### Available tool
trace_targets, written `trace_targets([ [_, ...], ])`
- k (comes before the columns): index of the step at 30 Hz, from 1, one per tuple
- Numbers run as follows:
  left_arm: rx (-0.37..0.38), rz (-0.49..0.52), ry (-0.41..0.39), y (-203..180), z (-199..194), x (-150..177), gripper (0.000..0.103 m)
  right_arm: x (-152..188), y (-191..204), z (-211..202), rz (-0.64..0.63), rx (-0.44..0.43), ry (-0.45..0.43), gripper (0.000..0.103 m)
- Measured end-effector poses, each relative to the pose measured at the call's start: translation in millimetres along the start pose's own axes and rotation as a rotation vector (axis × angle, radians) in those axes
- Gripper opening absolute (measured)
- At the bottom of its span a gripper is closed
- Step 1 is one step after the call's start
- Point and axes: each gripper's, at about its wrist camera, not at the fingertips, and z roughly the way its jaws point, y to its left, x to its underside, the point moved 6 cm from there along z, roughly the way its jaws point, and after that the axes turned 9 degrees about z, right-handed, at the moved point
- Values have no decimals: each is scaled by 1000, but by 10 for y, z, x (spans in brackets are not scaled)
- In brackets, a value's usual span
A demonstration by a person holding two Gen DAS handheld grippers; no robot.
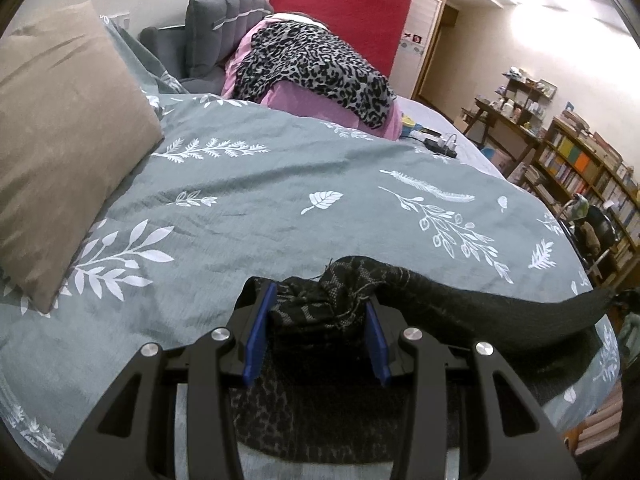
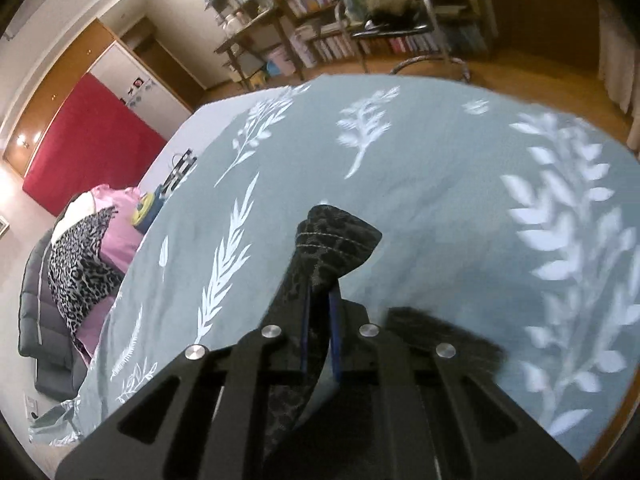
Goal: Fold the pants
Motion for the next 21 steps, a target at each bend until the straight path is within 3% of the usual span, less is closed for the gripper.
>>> trace_targets([
  [5,6,39,36,-19,-181,328,43,157,-668,-360,30,53,20,8],
  [8,-13,69,105,-15,-138,647,45,436,-1163,-298,34,135,76,8],
  [11,-63,156,199,-42,12,978,48,625,-1537,-167,76,142,117,12],
  [13,-109,224,263,-15,128,1199,63,667,-1616,-149,99,122,114,15],
  [16,-126,247,297,70,170,1379,72,656,-1582,-235,44,160,86,38],
  [17,-121,240,298,90,154,1399,73,631,-1573,-295,32,175,61,51],
  [21,-125,272,306,121,81,1451,83,489,-1573,-501,6,222,-15,55],
])
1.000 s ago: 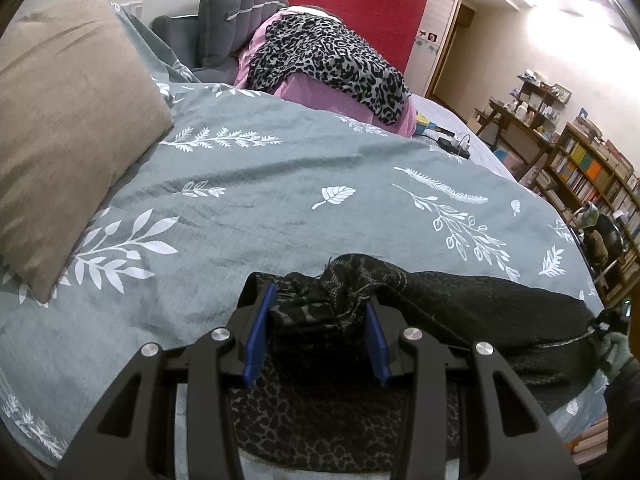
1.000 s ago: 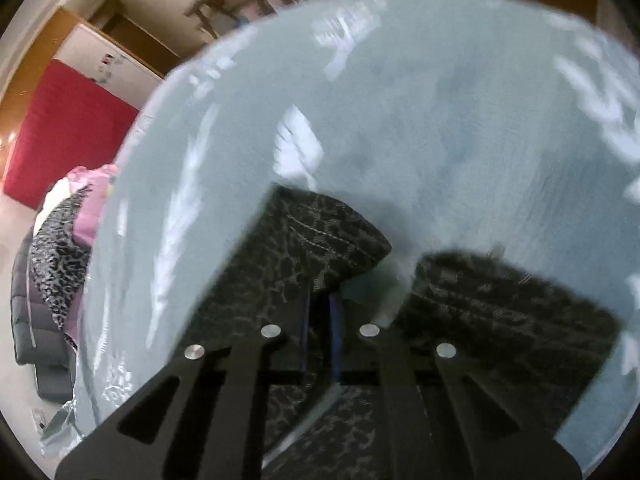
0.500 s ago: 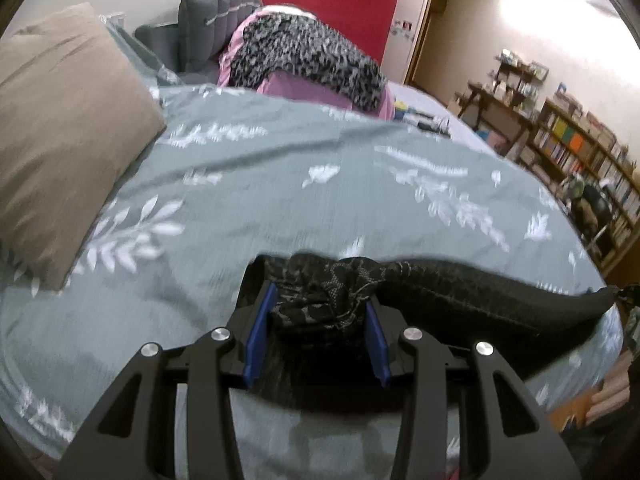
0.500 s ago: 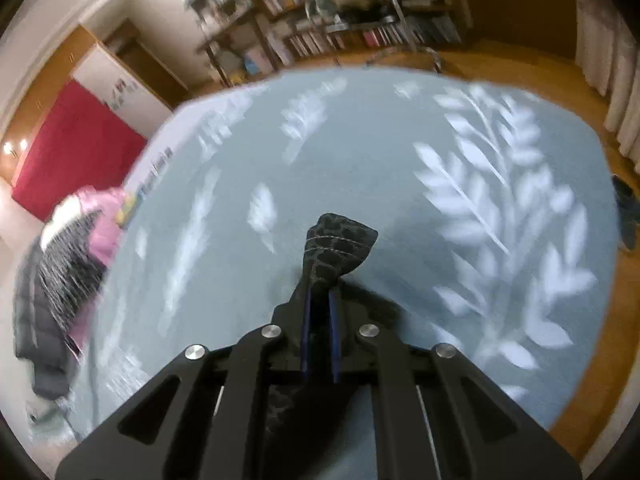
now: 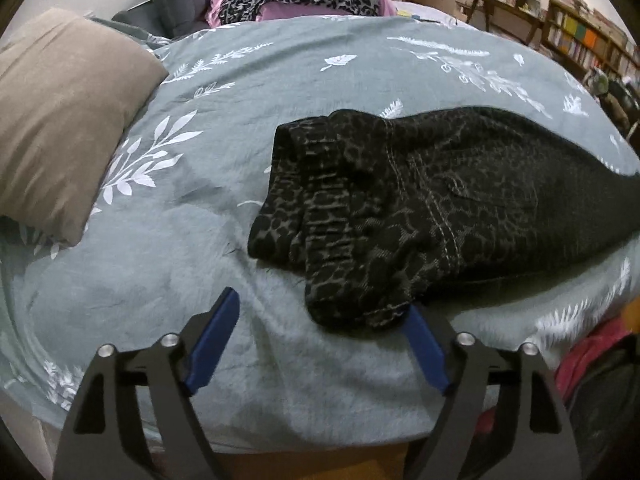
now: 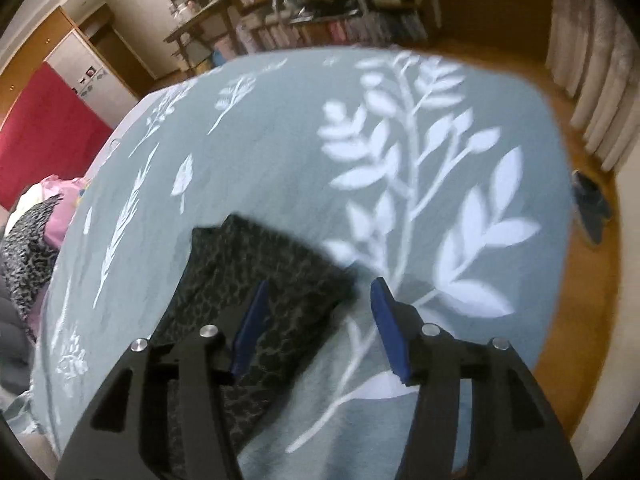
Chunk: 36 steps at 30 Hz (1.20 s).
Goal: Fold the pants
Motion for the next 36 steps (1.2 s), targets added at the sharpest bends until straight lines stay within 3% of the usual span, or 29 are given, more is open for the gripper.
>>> trace_targets([
  [5,-1,56,29,6,-43,82,84,43,12,-176,-15,13,-45,55],
  [11,-42,80,25,169,-235,126,84,467,695,-219,-221,9,-82,56],
  [14,-63,-11,2,450,-342,162,84,864,1116,-140,-292,-65,-19,56],
  [17,25,-180,-82,627,-445,112,84,1354,1622,-87,-390,-149,57,56],
  [18,76,-213,-111,609,-470,78,84,1626,1871,-91,-444,-210,120,56],
  [22,252,-263,-163,402,-454,-17,84,2571,2699,-272,-681,-390,270,56],
  [26,367,-304,-167,195,-329,-52,87,3599,3443,-575,-928,-566,382,68],
  [30,433,-345,-143,76,-216,-28,88,4589,3941,-910,-1147,-684,484,68],
  [36,528,-417,-117,47,-80,67,90,5541,4323,-1202,-1355,-788,587,68],
])
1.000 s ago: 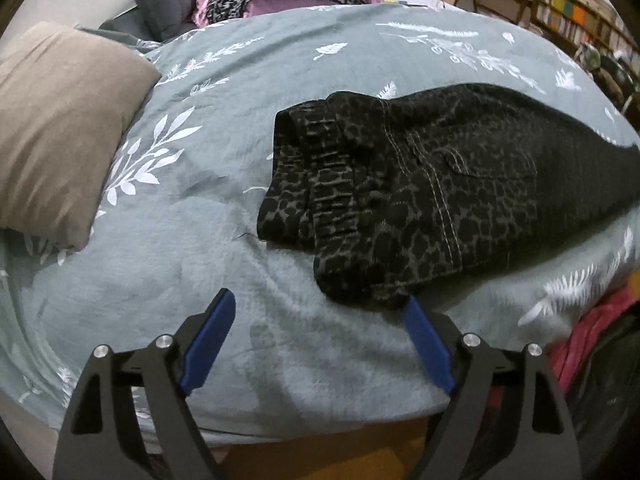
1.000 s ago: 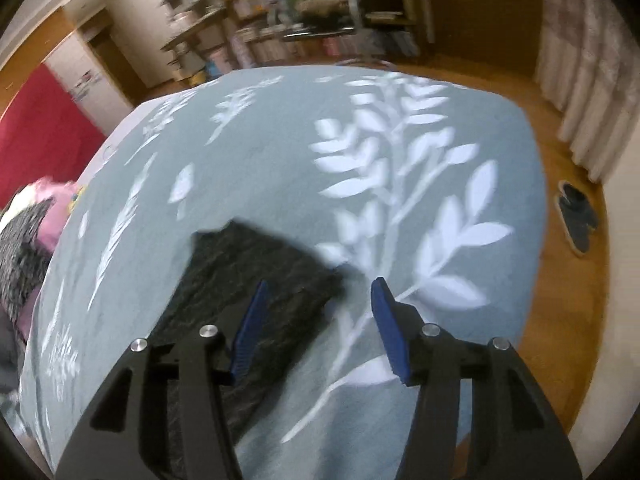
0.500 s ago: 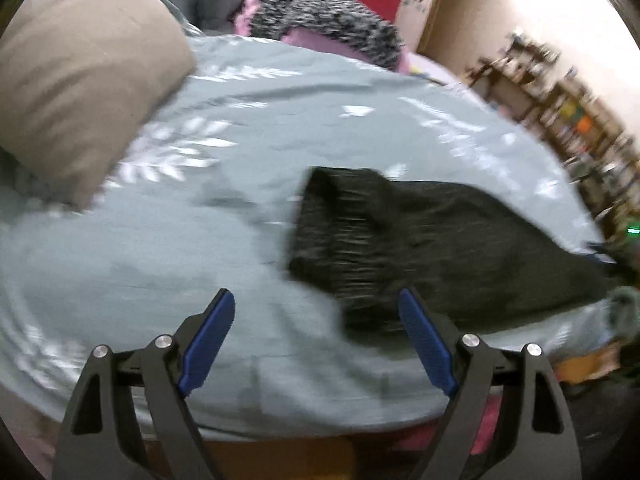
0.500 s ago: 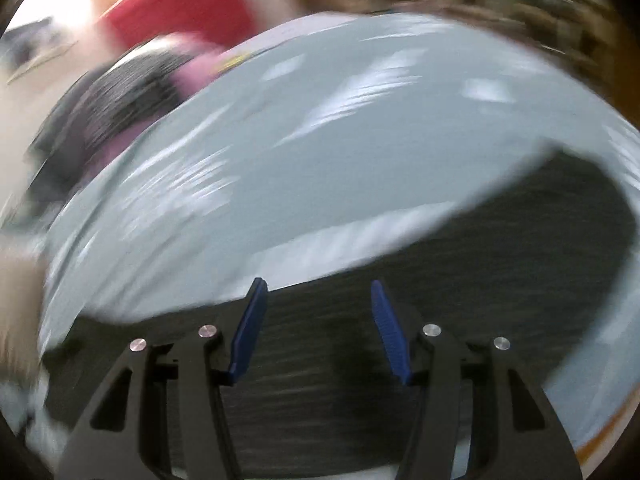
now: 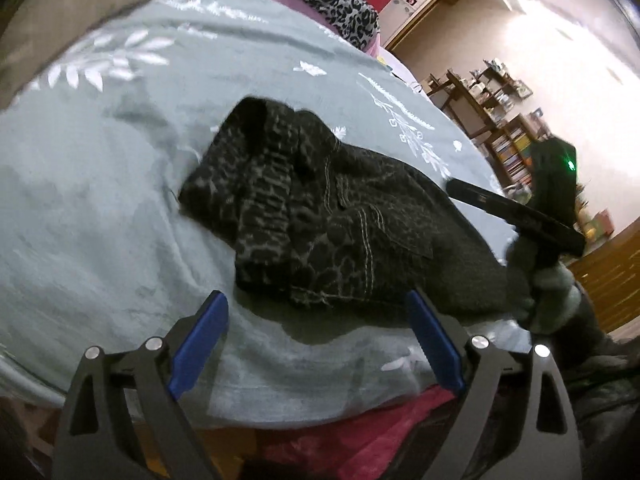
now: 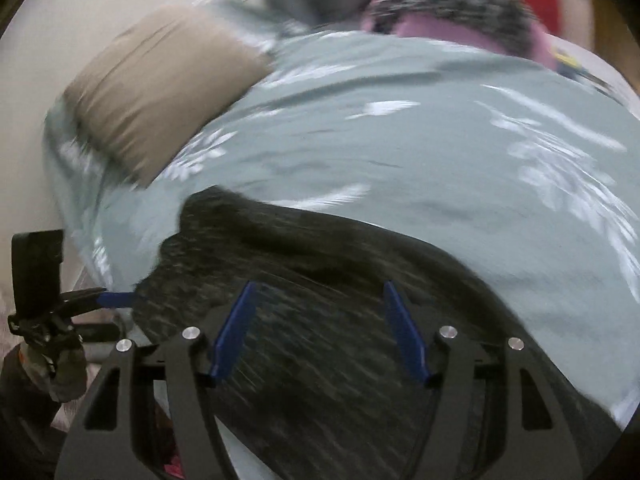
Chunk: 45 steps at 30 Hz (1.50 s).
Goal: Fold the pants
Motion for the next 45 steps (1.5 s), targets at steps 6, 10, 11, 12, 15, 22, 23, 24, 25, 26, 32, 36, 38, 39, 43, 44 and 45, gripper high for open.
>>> trace_targets([
  [6,131,-114,-15,40,93,-40,90,-233,453,640,-106,-72,102,68],
  [10,169,-220,-37,151,143,-49,87,-309,651,981,-165,-96,151,68],
  [11,163,-232,-45,171,152,-54,84,-331,680,1084,-180,-106,168,68],
  [12,141,-241,-50,191,162,-60,74,-350,695,1160,-186,-110,177,68],
  [15,76,-267,-29,273,226,-51,38,-409,741,1397,-193,-130,221,54],
  [22,35,-198,-130,200,16,-286,24,-600,817,1449,-185,-159,213,18],
  [23,25,-186,-147,195,-9,-352,24,-666,830,1432,-174,-153,191,18],
  [24,5,-177,-162,206,-37,-429,23,-710,847,1430,-167,-151,177,17],
  [25,-13,-169,-170,223,-56,-483,23,-770,863,1442,-154,-145,159,17],
  [26,-34,-161,-167,256,-55,-519,23,-798,870,1470,-145,-139,155,17],
  [32,-152,-135,-22,409,140,-192,24,-671,754,1665,-112,-108,185,45],
  [36,-165,-115,-16,381,120,-130,27,-691,634,1354,-36,-136,121,60],
  [38,-171,-111,-35,346,15,-150,31,-650,505,1011,-19,-127,56,60],
  [39,-198,-97,-55,328,-86,-204,37,-619,440,890,-13,-119,36,62],
  [43,-325,2,-130,160,-392,-443,49,-401,-189,283,107,-35,-46,62],
  [44,-328,20,-149,79,-417,-489,51,-312,-415,113,163,-7,-68,62],
  [45,-308,38,-169,-42,-400,-552,54,-234,-571,-14,203,12,-88,62],
])
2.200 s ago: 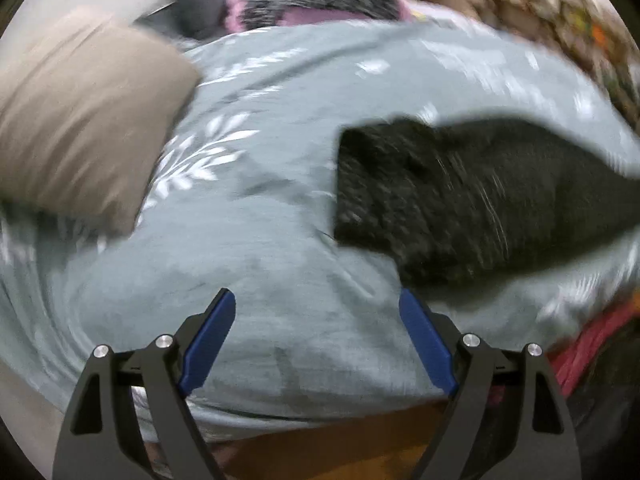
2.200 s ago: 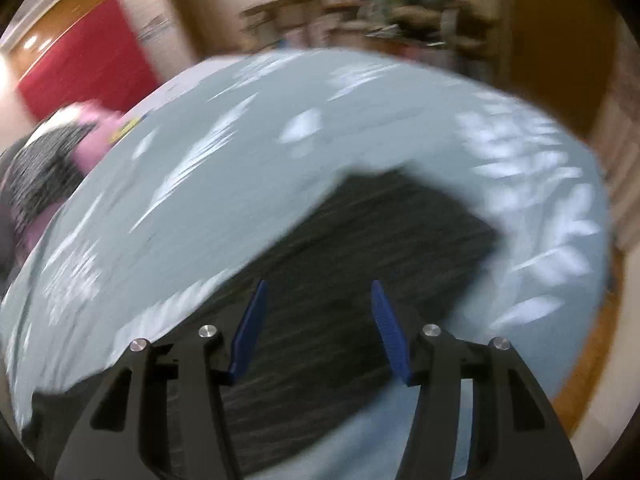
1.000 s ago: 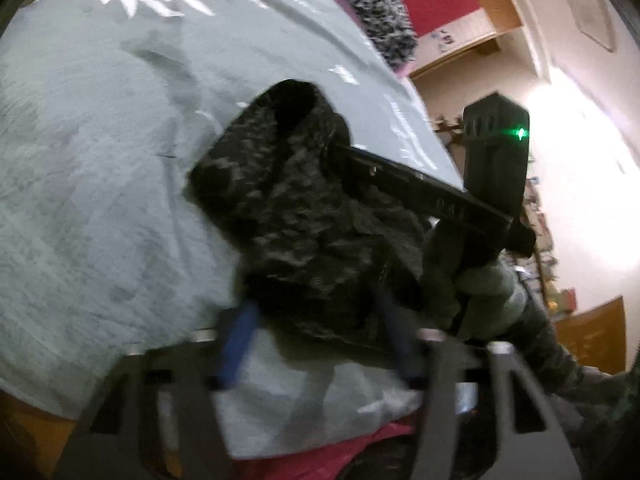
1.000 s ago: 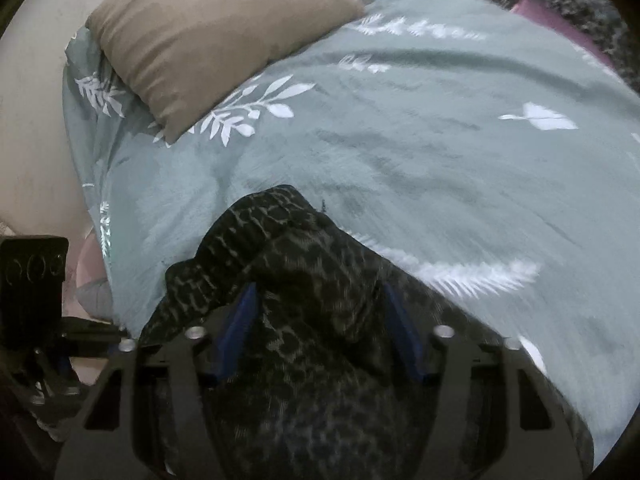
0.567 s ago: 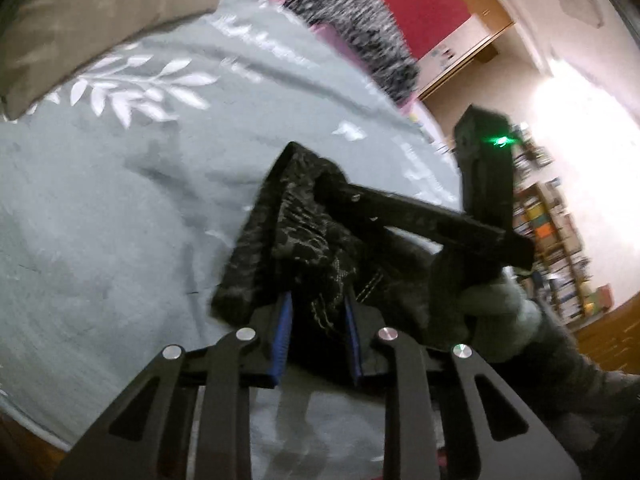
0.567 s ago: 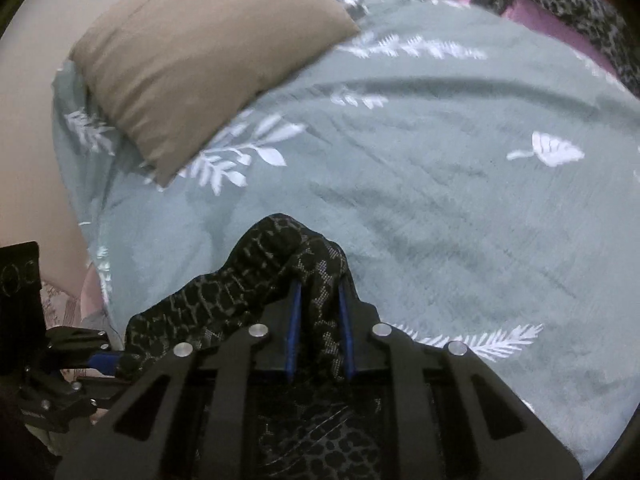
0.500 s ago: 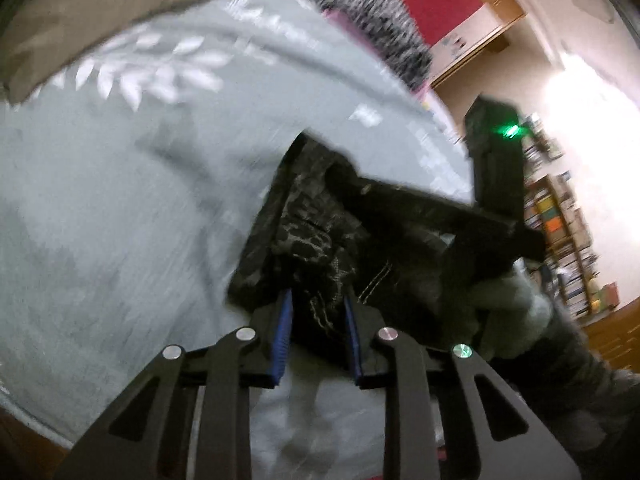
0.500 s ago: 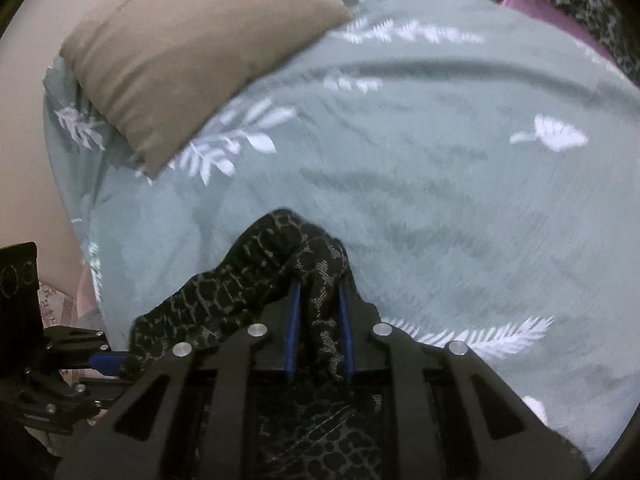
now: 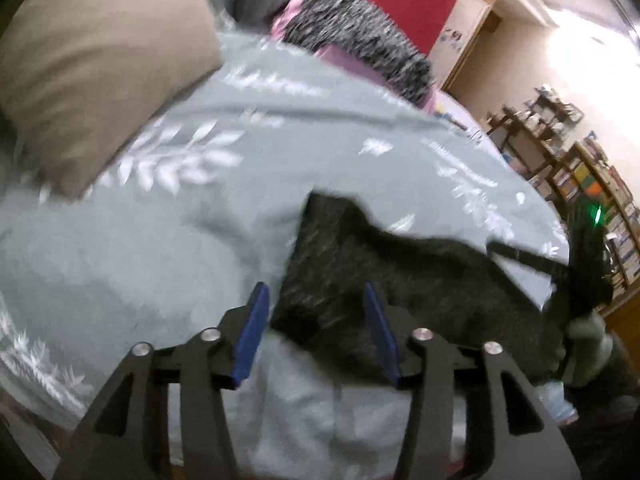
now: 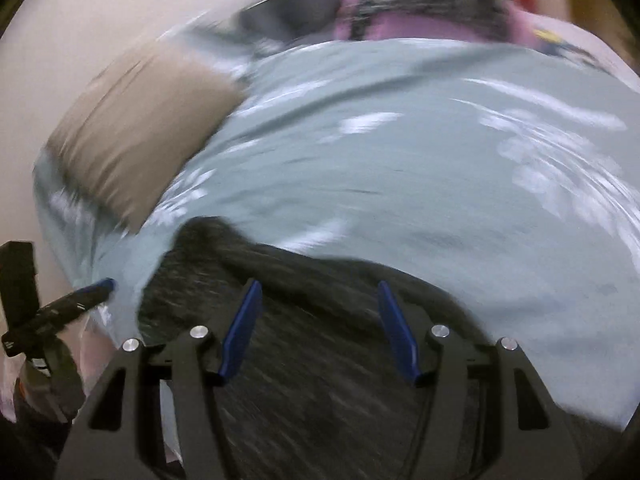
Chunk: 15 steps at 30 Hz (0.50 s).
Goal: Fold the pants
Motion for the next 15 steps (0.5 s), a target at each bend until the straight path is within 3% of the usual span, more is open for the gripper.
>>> trace_targets([
  [4,75,86,-1,-512,342,-172,58,249,-410,-293,79,48,-24,62],
  [7,87,91,87,-689,737,-36,58,479,-557,-262,58,164,-13,62],
  [11,5,131,188,-643,1070,284,58,771,-694,-148,51,193,29,62],
  [15,-89,235,191,-796,1065,252,59,714,-796,-436,91,134,-58,62],
])
